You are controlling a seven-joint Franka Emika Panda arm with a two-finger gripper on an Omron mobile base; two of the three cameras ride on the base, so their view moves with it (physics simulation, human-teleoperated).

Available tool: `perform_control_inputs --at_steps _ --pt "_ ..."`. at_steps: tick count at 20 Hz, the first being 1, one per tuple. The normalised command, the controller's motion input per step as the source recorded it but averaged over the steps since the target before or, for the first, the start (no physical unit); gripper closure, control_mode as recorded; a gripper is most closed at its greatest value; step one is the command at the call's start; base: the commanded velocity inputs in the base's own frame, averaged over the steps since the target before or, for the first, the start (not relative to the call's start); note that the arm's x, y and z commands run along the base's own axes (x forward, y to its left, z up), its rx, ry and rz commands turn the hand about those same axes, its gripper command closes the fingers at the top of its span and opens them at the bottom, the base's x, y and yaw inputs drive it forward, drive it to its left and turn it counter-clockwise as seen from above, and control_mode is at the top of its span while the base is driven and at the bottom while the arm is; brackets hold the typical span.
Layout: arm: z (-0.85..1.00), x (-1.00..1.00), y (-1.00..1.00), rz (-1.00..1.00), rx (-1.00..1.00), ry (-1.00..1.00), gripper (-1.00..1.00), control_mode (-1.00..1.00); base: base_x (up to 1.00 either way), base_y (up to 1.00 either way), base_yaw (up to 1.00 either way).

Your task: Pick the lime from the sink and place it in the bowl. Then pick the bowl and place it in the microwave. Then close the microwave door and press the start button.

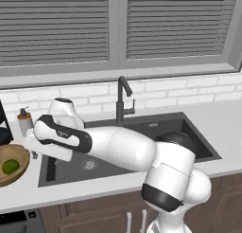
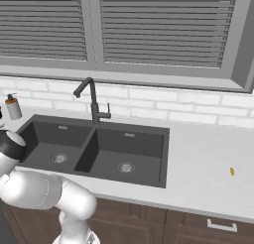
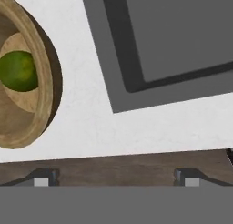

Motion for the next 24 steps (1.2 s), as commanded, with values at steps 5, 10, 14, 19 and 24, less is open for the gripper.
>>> perform_control_inputs --at_steps 5,10,14,19,24 --pt "-0.06 0.02 0.22 0.0 0.1 -0.01 -1.0 -1.0 0.0 0.0 0.0" --pt "-0.09 0.08 0.05 0.0 0.04 0.0 -1.0 -1.0 0.0 0.0 0.0" --pt "-0.17 0.07 0.0 0.0 0.0 0.0 -1.0 -1.0 0.0 0.0 0.0" --pt "-0.07 0.16 0.19 0.0 0.0 0.0 -1.0 -1.0 0.0 0.0 0.0" --pt "-0.08 0.15 0.22 0.0 0.0 0.0 -1.0 -1.0 0.0 0.0 0.0"
